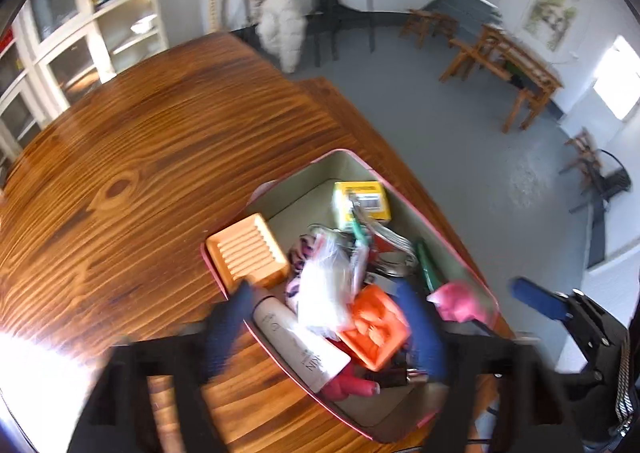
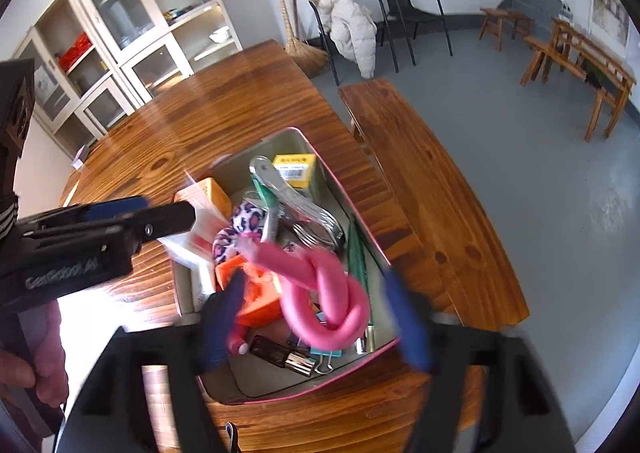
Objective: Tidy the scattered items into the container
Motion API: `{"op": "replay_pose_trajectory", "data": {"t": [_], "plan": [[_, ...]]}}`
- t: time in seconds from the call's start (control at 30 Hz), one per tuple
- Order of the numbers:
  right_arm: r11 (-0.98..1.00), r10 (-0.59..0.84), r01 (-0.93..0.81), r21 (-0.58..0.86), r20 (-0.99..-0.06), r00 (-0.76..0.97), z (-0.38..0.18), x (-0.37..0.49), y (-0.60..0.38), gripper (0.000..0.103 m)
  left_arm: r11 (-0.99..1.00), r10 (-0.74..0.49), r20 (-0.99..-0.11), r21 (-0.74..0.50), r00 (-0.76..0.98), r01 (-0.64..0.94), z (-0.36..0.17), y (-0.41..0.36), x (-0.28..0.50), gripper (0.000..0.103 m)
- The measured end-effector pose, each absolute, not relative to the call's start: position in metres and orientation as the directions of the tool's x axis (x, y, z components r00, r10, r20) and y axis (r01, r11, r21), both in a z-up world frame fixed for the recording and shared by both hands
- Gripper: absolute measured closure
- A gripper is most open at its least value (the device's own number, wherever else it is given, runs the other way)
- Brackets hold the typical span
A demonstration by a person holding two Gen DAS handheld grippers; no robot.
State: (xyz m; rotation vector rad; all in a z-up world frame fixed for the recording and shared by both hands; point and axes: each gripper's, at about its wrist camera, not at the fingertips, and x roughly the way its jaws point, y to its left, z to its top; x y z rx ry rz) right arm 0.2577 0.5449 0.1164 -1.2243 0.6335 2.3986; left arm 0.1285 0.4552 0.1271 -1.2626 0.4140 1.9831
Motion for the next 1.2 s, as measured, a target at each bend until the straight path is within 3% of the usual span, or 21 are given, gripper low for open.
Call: {"op": "replay_pose_trajectory", "data": {"t": [0.53, 0.6, 0.7, 0.83, 0.87, 0.9, 1.2], "plan": [[-0.812, 0.058, -0.519, 0.267, -0.848, -0.527, 0.102, 0.283, 0.557, 0.018, -0.734, 0.38, -0.872, -0.08, -0.309, -0.675, 0.137, 0.43, 0.133, 0.017], [-0.819, 0.052, -0.51, 0.262, -0.852, -0.52, 0.105, 0.283, 0.553, 0.016, -0.734, 0.367, -0.875, -0.064, -0.315, -0.676, 0.141, 0.429, 0.136, 0.017], [-0.829, 0.051, -0.501, 0.251, -0.856, -0.514, 0.111, 0.284, 0.545, 0.001, -0.732, 0.352, -0.884, -0.056, -0.307, -0.679, 0.146, 0.427, 0.141, 0.017], [-0.839, 0.071, -0.499, 0.219, -0.863, -0.499, 0.12, 0.285, 0.535, 0.0, -0.729, 0.346, -0.884, -0.043, -0.314, -0.683, 0.151, 0.423, 0.154, 0.017], [-0.84, 0.074, -0.499, 0.213, -0.867, -0.494, 0.121, 0.285, 0.533, 0.0, -0.729, 0.347, -0.884, -0.044, -0.314, -0.683, 0.152, 0.422, 0.157, 0.013], [-0.841, 0.076, -0.5, 0.208, -0.869, -0.489, 0.122, 0.285, 0.532, 0.0, -0.729, 0.349, -0.881, -0.042, -0.319, -0.683, 0.155, 0.421, 0.161, 0.0], [-0.859, 0.154, -0.498, 0.117, -0.868, -0.471, 0.145, 0.292, 0.522, 0.0, -0.733, 0.399, -0.831, -0.035, -0.387, -0.679, 0.189, 0.41, 0.175, 0.0]]}}
